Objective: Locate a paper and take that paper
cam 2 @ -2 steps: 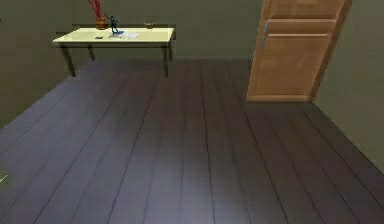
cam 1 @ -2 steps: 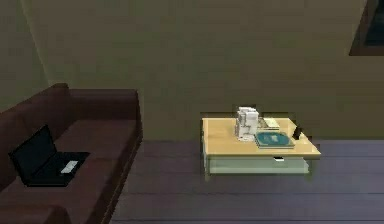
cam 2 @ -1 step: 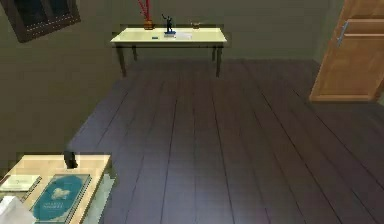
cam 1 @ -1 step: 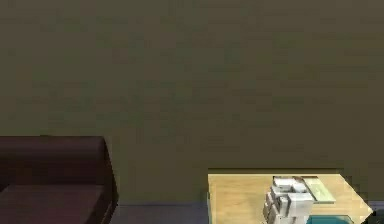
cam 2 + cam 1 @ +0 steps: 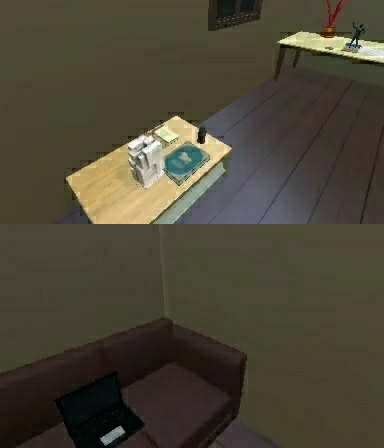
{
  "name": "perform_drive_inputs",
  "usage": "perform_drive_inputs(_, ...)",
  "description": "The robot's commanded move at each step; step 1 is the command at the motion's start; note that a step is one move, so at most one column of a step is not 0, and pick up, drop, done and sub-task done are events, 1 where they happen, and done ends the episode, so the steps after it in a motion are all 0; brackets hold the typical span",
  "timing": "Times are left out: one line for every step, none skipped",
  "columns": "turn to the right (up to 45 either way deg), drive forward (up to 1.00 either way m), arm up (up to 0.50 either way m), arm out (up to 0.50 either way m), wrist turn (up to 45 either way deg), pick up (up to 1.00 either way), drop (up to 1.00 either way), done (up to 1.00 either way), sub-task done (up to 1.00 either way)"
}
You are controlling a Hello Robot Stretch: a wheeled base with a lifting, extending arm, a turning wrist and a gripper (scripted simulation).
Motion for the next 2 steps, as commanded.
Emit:
perform_drive_inputs(-12.0,0.0,0.0,0.0,0.0,0.0,0.0,0.0,0.0)
perform_drive_inputs(45.0,0.0,0.0,0.0,0.0,0.0,0.0,0.0,0.0)
